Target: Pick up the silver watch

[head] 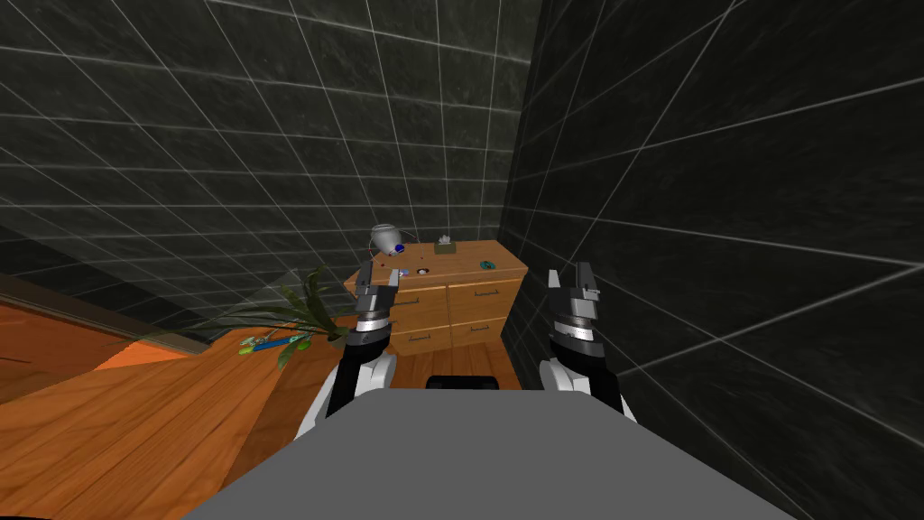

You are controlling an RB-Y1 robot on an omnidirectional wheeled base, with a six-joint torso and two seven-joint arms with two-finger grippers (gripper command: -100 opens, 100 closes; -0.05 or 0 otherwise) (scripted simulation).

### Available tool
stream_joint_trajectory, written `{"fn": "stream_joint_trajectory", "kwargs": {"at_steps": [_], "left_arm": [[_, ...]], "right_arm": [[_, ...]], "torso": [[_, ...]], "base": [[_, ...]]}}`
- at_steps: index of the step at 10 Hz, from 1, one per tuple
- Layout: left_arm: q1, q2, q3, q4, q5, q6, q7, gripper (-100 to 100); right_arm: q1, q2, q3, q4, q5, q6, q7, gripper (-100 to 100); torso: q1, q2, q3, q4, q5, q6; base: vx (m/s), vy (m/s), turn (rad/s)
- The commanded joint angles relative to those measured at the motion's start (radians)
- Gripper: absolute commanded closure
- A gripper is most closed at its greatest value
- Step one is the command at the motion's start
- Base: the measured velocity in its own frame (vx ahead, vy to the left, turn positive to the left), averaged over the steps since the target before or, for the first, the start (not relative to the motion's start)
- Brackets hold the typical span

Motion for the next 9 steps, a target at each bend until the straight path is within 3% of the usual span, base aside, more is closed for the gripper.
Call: {"fn": "stream_joint_trajectory", "kwargs": {"at_steps": [1,5,9], "left_arm": [[-0.009,0.024,0.003,-0.003,0.014,0.029,0.010,-100],[-0.047,0.087,0.017,-0.010,0.072,0.133,0.048,-100],[-0.079,0.127,0.028,-0.014,0.115,0.231,0.073,-100]], "right_arm": [[0.000,0.000,0.000,0.000,0.000,0.000,0.000,0],[0.000,0.000,0.000,0.000,0.000,0.000,0.000,0],[0.000,0.000,0.000,0.000,0.000,0.000,0.000,0]], "torso": [[0.000,0.000,0.000,0.000,0.000,0.000],[0.000,-0.001,0.000,0.000,0.000,0.000],[0.000,-0.001,0.000,0.000,0.000,0.000]], "base": [[0.001,-0.007,-0.068],[0.007,-0.007,-0.087],[0.008,0.000,-0.066]]}}
